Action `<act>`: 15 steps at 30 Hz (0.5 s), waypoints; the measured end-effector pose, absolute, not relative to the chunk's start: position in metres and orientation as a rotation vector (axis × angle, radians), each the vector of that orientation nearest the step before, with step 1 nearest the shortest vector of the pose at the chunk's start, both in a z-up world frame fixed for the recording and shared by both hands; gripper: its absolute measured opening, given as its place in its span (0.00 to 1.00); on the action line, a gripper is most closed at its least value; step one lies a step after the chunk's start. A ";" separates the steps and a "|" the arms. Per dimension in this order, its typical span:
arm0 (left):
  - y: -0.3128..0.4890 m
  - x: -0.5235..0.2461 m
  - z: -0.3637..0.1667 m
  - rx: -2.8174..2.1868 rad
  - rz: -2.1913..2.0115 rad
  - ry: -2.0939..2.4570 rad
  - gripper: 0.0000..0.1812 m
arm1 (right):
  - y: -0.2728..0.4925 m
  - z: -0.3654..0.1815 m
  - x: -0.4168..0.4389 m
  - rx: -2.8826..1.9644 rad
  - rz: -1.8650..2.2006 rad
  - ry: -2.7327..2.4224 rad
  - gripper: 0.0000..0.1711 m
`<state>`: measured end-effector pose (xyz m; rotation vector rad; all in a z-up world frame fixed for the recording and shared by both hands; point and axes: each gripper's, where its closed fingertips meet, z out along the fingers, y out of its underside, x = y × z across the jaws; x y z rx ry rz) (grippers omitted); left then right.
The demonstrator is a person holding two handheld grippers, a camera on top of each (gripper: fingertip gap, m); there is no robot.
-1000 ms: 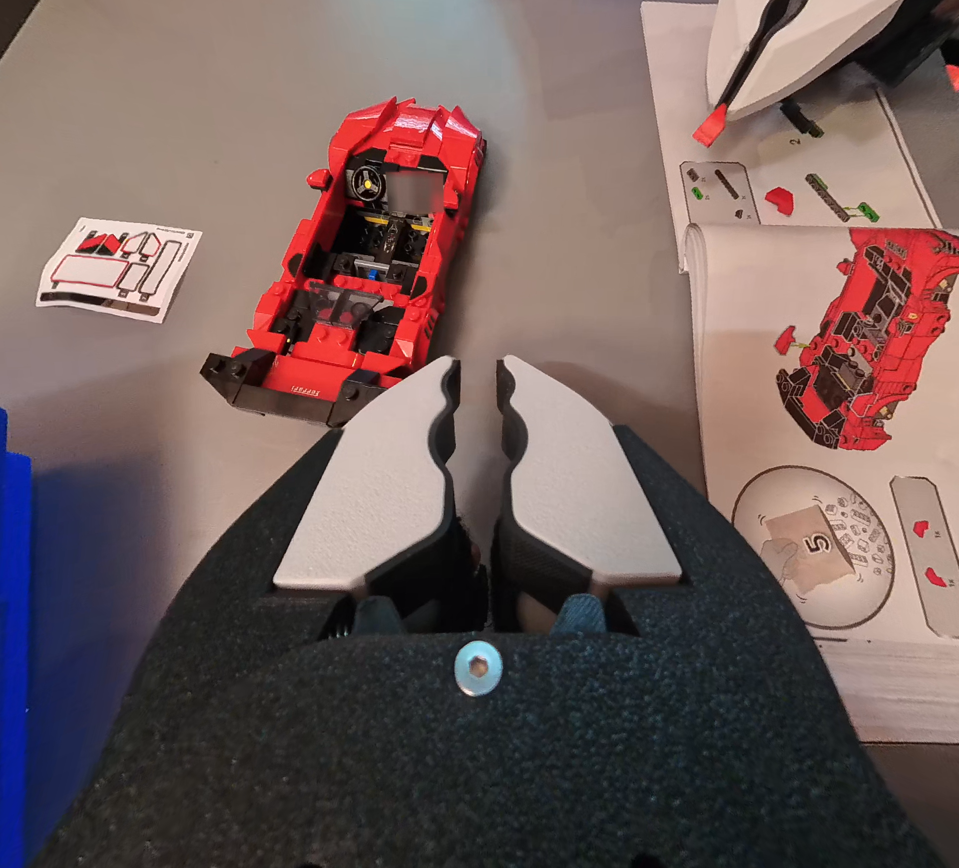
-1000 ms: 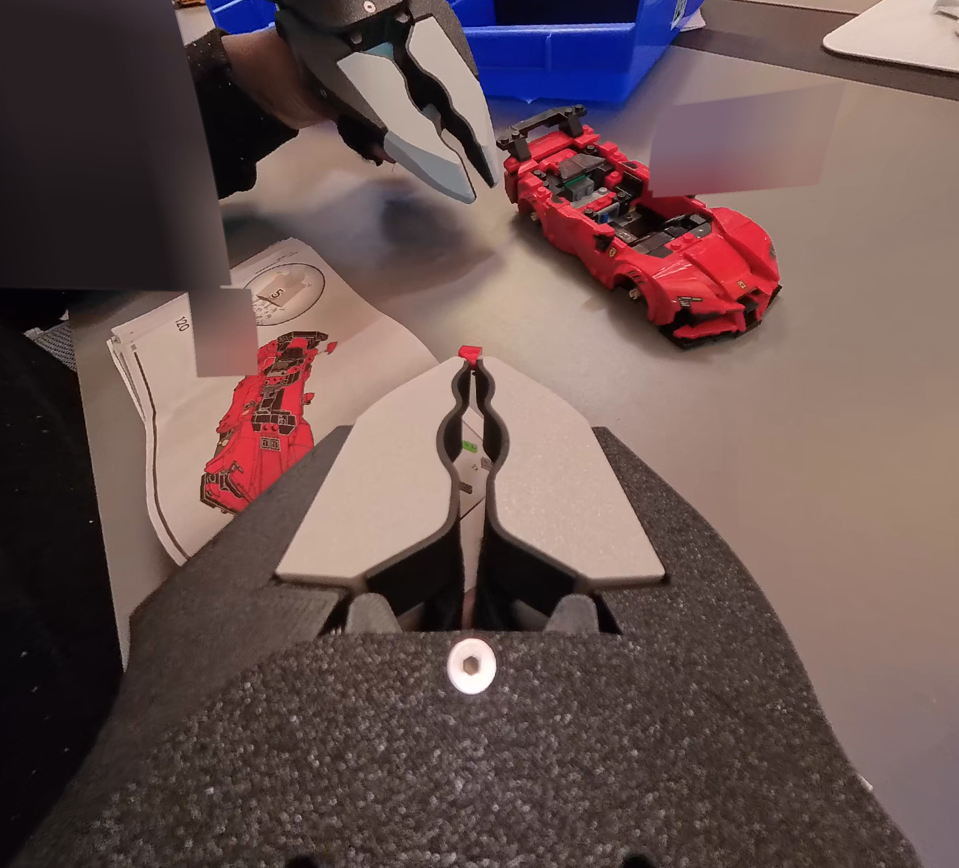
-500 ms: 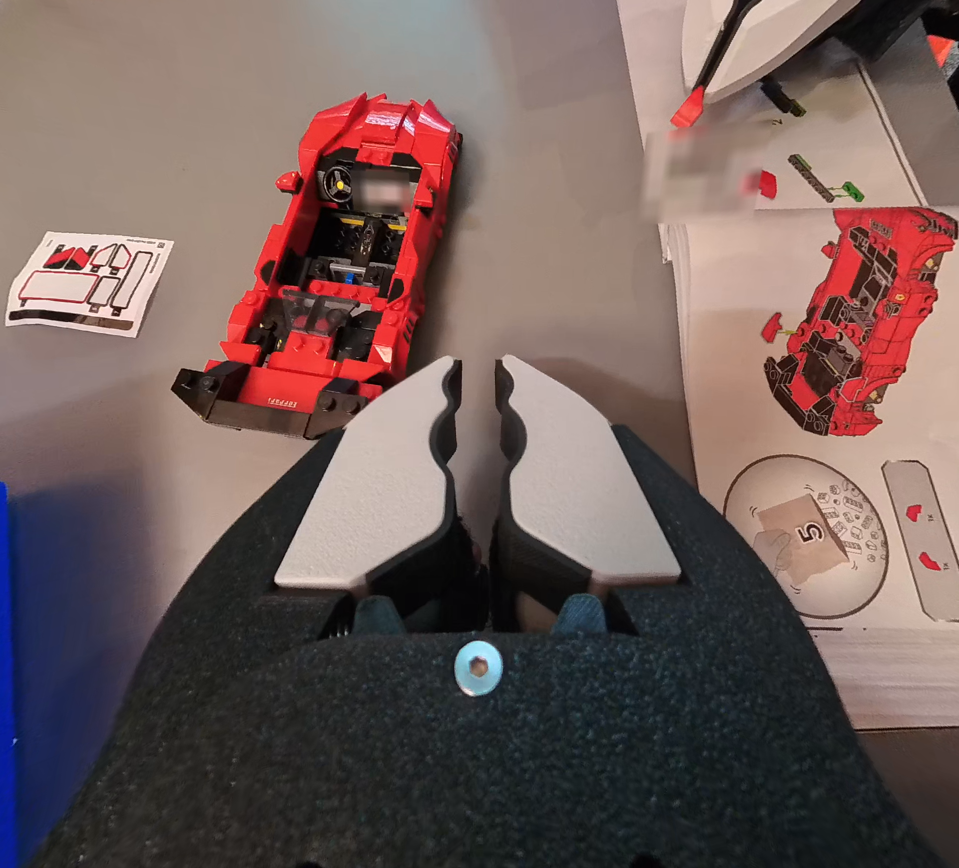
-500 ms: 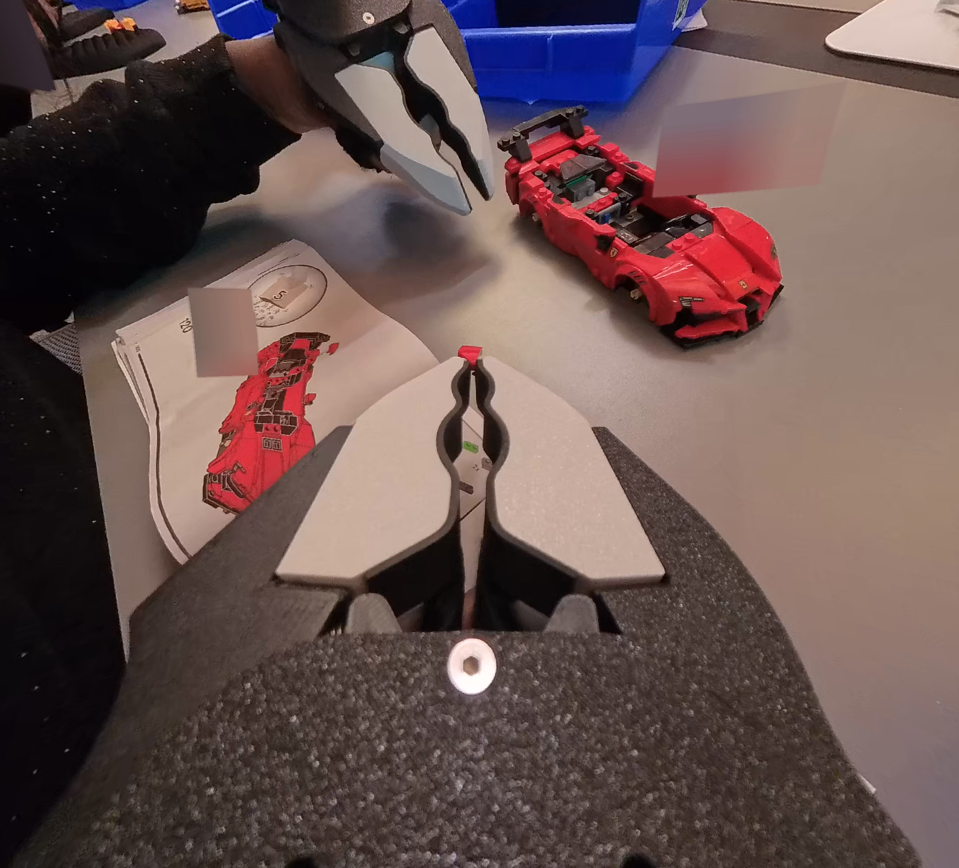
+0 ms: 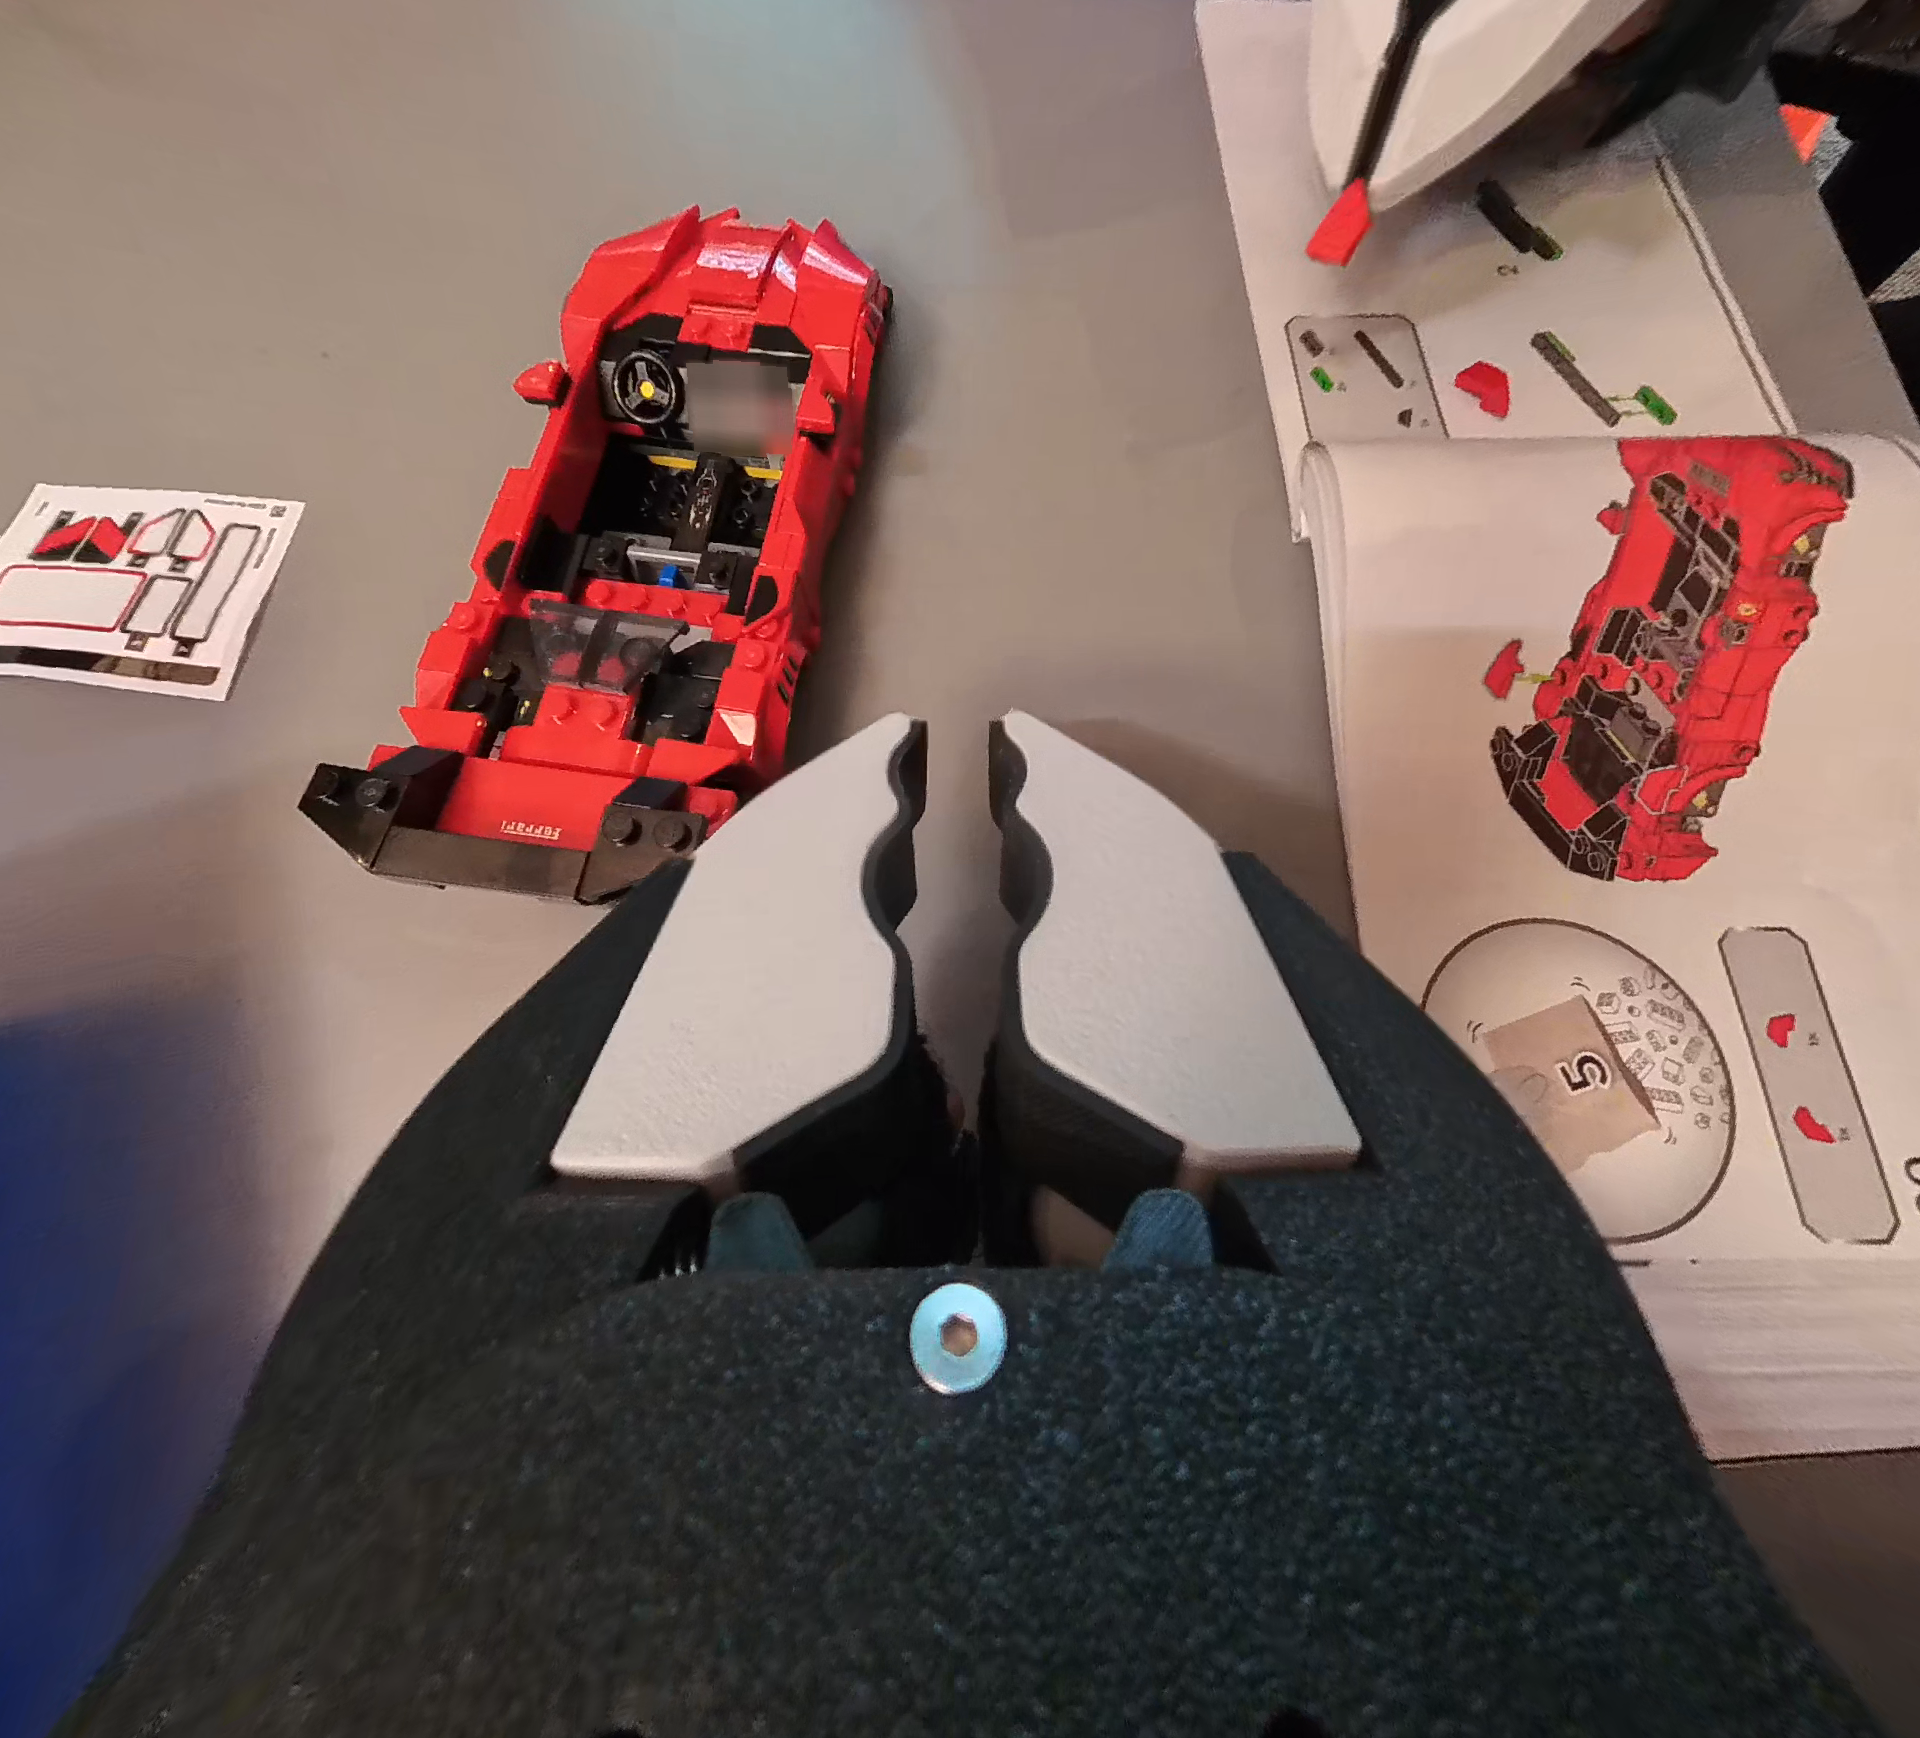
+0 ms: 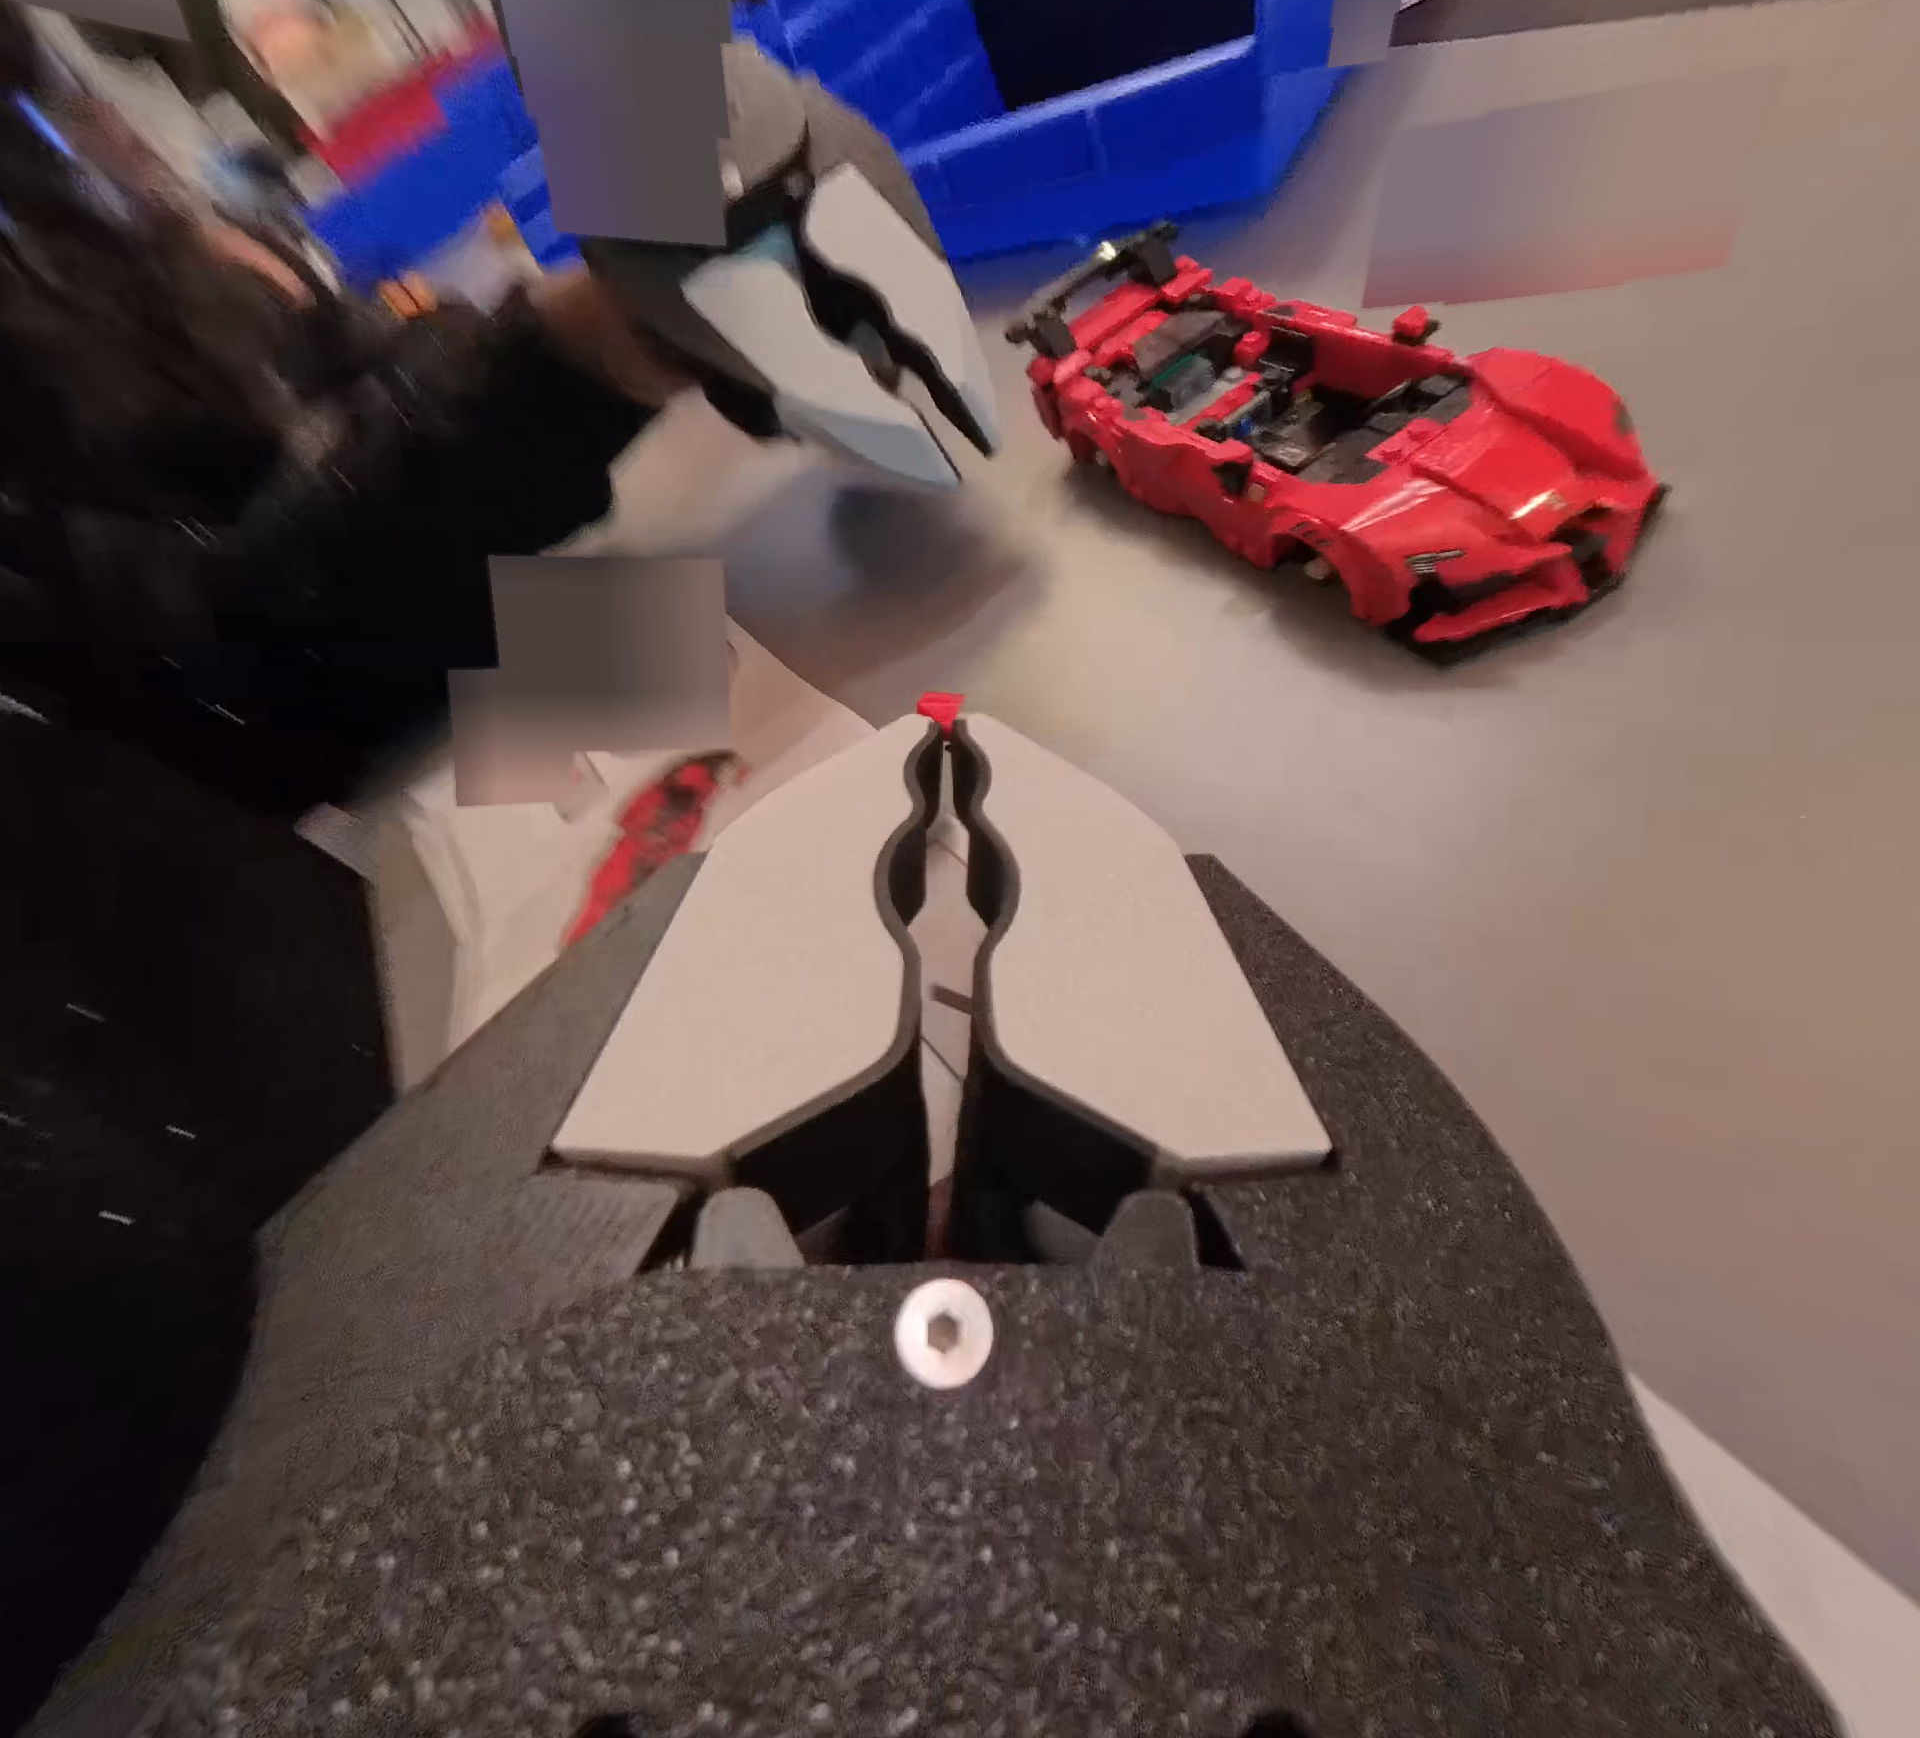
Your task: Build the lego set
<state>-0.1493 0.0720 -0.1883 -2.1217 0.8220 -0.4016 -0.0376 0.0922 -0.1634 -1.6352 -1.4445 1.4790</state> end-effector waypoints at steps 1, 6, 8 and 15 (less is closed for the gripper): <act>0.072 -0.148 -0.188 -2.118 -0.412 0.821 0.06 | 0.092 -0.158 -0.039 -1.676 1.577 -1.372 0.01; 0.070 -0.147 -0.185 -2.106 -0.432 0.823 0.06 | 0.103 -0.143 -0.044 -1.699 1.732 -1.218 0.00; 0.070 -0.147 -0.183 -2.096 -0.447 0.815 0.06 | 0.104 -0.144 -0.047 -1.658 1.679 -1.280 0.01; 0.069 -0.148 -0.181 -2.082 -0.457 0.820 0.06 | 0.098 -0.138 -0.063 -1.366 1.397 -1.570 0.01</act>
